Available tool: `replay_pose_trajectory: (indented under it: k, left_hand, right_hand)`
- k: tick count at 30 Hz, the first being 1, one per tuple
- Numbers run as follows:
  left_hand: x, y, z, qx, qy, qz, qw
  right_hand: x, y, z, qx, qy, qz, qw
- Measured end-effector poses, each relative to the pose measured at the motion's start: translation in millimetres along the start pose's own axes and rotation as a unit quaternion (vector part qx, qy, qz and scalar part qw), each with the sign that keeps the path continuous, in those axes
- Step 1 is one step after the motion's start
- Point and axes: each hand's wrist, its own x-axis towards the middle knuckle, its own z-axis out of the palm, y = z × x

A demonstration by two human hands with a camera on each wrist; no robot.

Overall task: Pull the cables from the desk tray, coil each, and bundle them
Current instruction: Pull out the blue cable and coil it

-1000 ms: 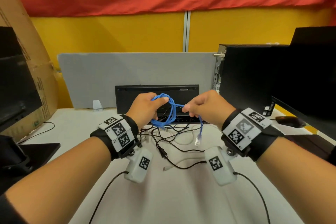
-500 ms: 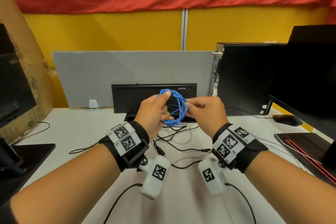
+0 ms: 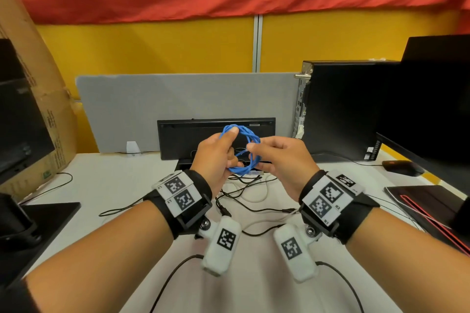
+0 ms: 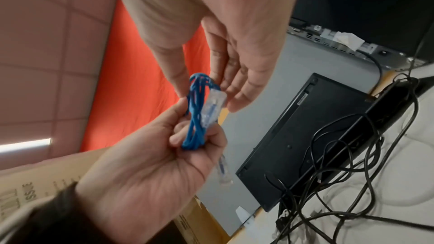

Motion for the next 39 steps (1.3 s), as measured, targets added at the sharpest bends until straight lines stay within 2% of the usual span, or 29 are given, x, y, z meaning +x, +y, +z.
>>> replay_pose_trajectory:
  k: [2,7,11,16,26,35,39]
  left_hand:
    - [0,-1,0,0.011,-0.001,0.005,1.0]
    - [0,-4,1,0.018,0.004,0.01,1.0]
    - [-2,-3,1,0.01,-0.001,0.017,1.0]
    - [0,-4,-5,-0.042,-0.03,0.005,0.999]
    - [6,2,-28,-0.06,-0.146,-0.04,0.987]
    - [4,7,-28,-0.043,-0.172,-0.071,0.982]
    - [2,8,-27,0.016,-0.165,-0.06,0.984]
  right_hand:
    - [-2,2,1,-0.032,0.0,-0.015,0.999]
    - [-2,2,4,-0.035,0.005,-0.013,0.999]
    - [-6,0,7,0.026,-0.009,0.0,1.0]
    - [-9,-3,9,0.129,-0.042,0.031,0.99]
    - [-8,-11,3,0.225,-0.083,0.073,0.968]
    - [-9,-17,1,0.261,-0.122,0.08,0.954]
    - [-9,-17,-2,0.193,-0.155,0.065,0.967]
